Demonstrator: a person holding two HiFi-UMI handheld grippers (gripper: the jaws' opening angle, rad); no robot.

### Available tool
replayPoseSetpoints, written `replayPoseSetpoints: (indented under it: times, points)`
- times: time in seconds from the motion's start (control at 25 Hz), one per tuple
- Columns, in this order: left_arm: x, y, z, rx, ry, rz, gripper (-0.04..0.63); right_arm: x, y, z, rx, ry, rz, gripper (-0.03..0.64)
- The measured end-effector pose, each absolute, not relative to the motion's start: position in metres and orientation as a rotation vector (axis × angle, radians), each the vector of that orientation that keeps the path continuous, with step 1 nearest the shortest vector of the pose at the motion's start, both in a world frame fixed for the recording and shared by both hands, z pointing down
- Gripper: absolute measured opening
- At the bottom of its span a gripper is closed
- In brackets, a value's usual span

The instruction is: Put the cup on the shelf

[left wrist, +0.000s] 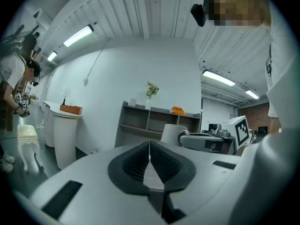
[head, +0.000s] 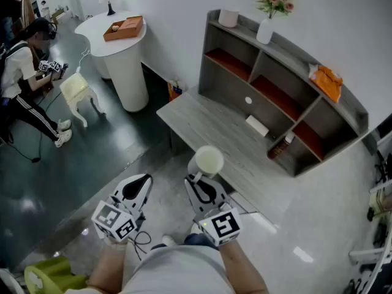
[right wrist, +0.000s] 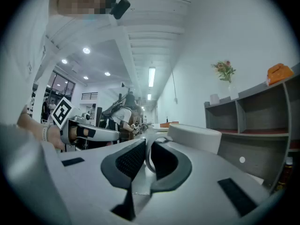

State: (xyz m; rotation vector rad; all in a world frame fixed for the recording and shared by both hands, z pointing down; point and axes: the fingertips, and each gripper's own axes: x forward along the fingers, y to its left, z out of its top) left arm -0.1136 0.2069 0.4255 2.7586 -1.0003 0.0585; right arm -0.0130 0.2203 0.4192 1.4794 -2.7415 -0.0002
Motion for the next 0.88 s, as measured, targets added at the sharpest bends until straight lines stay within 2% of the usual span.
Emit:
replayPoseSetpoints:
  times: [0.6,0.88]
  points:
    - [-0.009,0.158,0.428,2.771,-1.009,0.119,0.017,0.071,0.175,0.419,1.428,-2.808,-0.046,0.041]
    - [0.016,0.146,0.431,2.768,-1.02,0.133,0.017,0.096,0.158,0.42,1.426,-2.795,-0.08,0.041]
